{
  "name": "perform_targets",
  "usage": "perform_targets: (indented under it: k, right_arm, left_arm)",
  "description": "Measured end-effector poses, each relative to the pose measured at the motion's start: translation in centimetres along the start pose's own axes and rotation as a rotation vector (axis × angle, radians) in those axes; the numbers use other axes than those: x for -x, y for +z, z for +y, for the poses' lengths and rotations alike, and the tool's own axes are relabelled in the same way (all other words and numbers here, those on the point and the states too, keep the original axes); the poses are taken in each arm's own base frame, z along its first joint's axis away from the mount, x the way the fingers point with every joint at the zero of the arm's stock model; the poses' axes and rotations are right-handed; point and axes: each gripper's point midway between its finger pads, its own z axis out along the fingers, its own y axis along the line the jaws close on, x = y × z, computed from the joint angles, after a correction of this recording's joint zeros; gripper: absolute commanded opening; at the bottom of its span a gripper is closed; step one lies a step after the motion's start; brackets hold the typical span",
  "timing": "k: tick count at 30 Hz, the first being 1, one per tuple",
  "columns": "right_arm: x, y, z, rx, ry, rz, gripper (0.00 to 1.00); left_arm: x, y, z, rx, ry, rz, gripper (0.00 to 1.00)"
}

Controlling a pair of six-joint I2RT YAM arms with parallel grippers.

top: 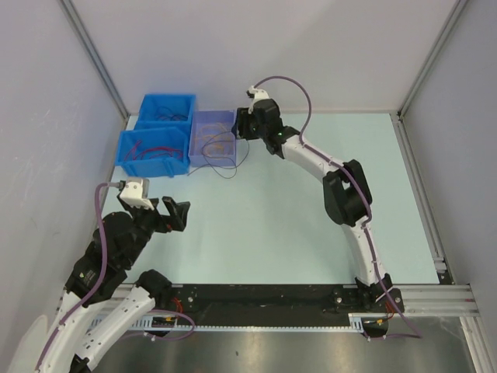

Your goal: Untangle the cables

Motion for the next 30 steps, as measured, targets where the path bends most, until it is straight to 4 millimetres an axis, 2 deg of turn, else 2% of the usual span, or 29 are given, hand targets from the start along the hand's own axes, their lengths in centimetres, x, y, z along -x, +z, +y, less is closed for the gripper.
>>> perform_targets:
  k: [2, 4, 5, 10, 15, 20, 25, 30]
  right_arm:
    - [-0.7, -0.7, -1.0, 0.004, 0.026, 0.040, 0.63]
    - [-1.7, -1.4, -1.5, 0.015, 0.043, 0.080, 0.75]
    - [-2.2, -1.8, -1.6, 0.021, 0.050, 0.099, 0.85]
    - [-4.5, -3.0, -2.2, 0.060, 0.072, 0.183, 0.92]
    - [-4.3, -3.2, -4.3, 0.054, 0.098, 0.201, 0.90]
    - [-3.8, -1.1, -6.5, 0.022, 0.105, 0.190, 0.86]
    - [-6.0, 1.2, -7.1, 0.012, 0.107, 0.223, 0.84]
    - [-7.8, 2.7, -7.7, -0.006, 0.111, 0.254, 0.82]
  left_arm:
    - [0.0, 0.0, 0.0, 0.000, 0.000, -0.001, 1.00]
    - [0.0, 0.0, 0.0, 0.000, 0.000, -0.001, 1.00]
    - [0.0, 0.0, 0.0, -0.001, 0.000, -0.001, 1.00]
    - [0.0, 0.0, 0.0, -0.001, -0.001, -0.002, 1.00]
    - [0.0, 0.0, -0.1, -0.004, 0.000, 0.000, 1.00]
    - [0.0, 0.0, -0.1, -0.003, 0.000, 0.001, 1.00]
    - [-0.1, 0.2, -0.1, -0.001, 0.004, 0.008, 1.00]
    - [-0.3, 0.4, -0.1, 0.003, 0.009, 0.018, 1.00]
